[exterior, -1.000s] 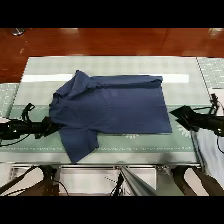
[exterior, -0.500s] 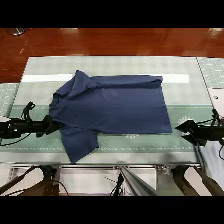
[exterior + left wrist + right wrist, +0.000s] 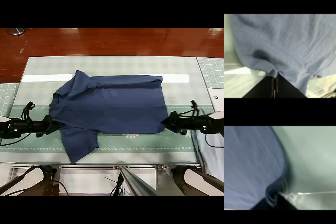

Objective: Fold the shirts.

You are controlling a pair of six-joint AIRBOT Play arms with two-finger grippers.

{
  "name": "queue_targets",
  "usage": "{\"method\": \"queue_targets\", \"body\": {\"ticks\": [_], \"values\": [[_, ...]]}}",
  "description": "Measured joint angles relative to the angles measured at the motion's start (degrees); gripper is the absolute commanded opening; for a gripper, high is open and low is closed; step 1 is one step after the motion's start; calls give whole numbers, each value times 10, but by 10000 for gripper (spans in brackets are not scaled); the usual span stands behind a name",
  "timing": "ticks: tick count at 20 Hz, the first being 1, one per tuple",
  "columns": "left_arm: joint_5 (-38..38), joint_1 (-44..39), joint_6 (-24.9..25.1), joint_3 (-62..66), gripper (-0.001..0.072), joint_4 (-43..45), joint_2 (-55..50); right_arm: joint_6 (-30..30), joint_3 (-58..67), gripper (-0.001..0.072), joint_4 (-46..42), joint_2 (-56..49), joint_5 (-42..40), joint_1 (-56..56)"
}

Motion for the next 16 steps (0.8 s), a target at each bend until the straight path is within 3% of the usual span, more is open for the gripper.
{"method": "queue_targets", "body": {"ticks": [3, 5, 8, 11, 13, 16], "values": [[-12, 0, 0, 15, 16, -18, 2, -14, 66, 20, 22, -16, 19, 41], [-33, 0, 11, 50, 16, -75, 10, -14, 151, 20, 27, -10, 43, 53], [-50, -4, 34, 152, 15, -207, 44, 12, 344, 20, 19, 1, 81, 61], [-14, -10, 41, 306, 14, -276, 97, 56, 566, 20, -39, 7, 129, 64], [12, -10, 0, 418, 14, -256, 131, 77, 696, 20, -81, 19, 170, 65], [21, -8, -95, 582, 14, -146, 169, 94, 811, 20, -123, 68, 206, 66]]}}
